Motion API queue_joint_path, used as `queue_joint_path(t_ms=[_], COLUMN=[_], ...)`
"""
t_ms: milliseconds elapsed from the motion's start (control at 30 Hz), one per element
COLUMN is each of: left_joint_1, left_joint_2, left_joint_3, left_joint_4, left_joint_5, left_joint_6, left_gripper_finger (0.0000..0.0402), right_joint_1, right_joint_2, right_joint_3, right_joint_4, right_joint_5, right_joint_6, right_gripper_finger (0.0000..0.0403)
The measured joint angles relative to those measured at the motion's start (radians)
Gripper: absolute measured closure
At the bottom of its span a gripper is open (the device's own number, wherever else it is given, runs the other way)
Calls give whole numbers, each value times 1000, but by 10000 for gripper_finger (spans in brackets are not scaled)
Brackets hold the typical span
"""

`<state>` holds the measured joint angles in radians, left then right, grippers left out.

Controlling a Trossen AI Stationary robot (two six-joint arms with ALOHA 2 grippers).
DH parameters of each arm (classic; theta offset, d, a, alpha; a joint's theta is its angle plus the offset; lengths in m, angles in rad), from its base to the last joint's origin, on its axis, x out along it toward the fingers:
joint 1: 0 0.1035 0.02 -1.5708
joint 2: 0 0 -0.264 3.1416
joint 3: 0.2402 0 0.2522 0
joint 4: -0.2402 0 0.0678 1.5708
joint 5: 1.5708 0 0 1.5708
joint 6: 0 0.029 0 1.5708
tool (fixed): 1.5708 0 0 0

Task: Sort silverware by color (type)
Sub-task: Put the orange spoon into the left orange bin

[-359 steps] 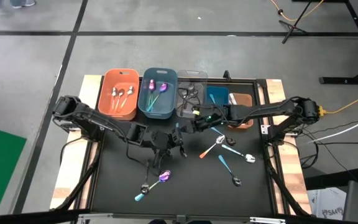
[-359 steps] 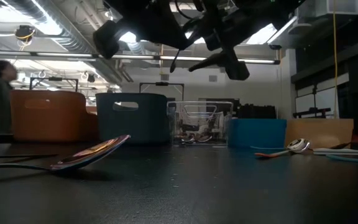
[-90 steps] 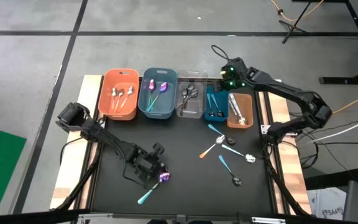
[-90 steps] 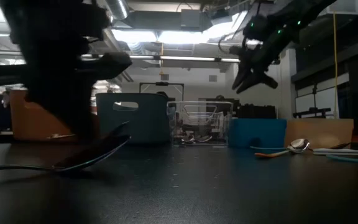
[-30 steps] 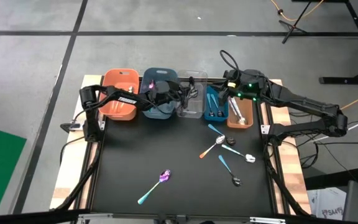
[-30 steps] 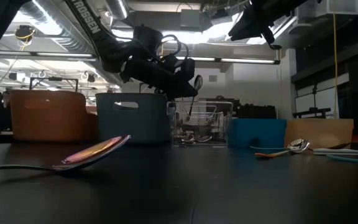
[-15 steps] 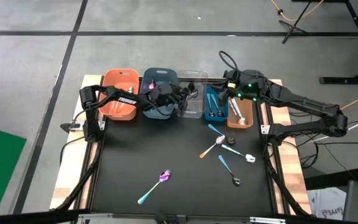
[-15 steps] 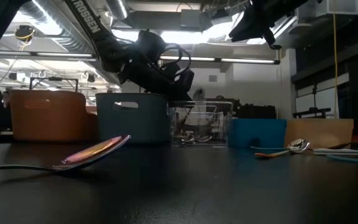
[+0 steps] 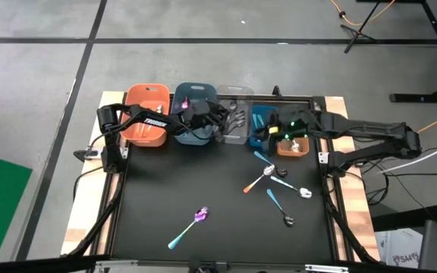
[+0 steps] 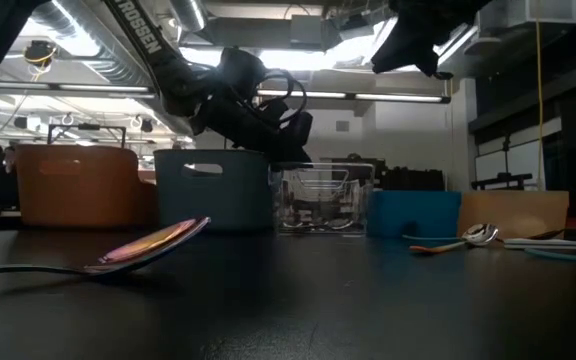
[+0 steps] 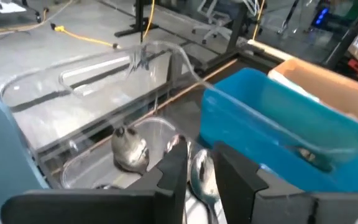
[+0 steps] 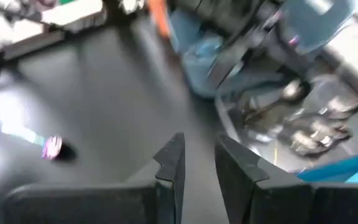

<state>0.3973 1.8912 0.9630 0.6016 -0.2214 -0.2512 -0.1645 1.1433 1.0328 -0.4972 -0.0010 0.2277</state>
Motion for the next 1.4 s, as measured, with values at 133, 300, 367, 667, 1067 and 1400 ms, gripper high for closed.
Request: queue_joint_path(t_ms=[133, 300, 367, 667, 1067, 1400], left_joint_1=[0, 0, -2, -47, -177, -253], left_joint_2=[-2, -50, -82, -249, -363, -356], left_joint_3=[0, 0, 0, 0, -1, -1], left_joint_4=[67, 128, 129, 40, -218, -236], left_joint_5=[2, 3, 3, 3, 3, 3], left_joint_6=[0, 52, 99, 157, 158, 208], left_gripper_finger=[322, 321, 321, 321, 330, 330], right_joint_1=[63, 136, 164, 255, 270, 270], right_joint_2=[35, 70, 79, 111, 293, 478], right_joint_3=[0, 0, 0, 0, 0, 0], right_joint_4=[-77, -191, -222, -271, -316, -315], right_joint_5=[0, 0, 0, -20, -21, -63], right_joint_6=[-1, -1, -1, -28, -38, -173], right_gripper_finger=[324, 324, 324, 324, 324, 324])
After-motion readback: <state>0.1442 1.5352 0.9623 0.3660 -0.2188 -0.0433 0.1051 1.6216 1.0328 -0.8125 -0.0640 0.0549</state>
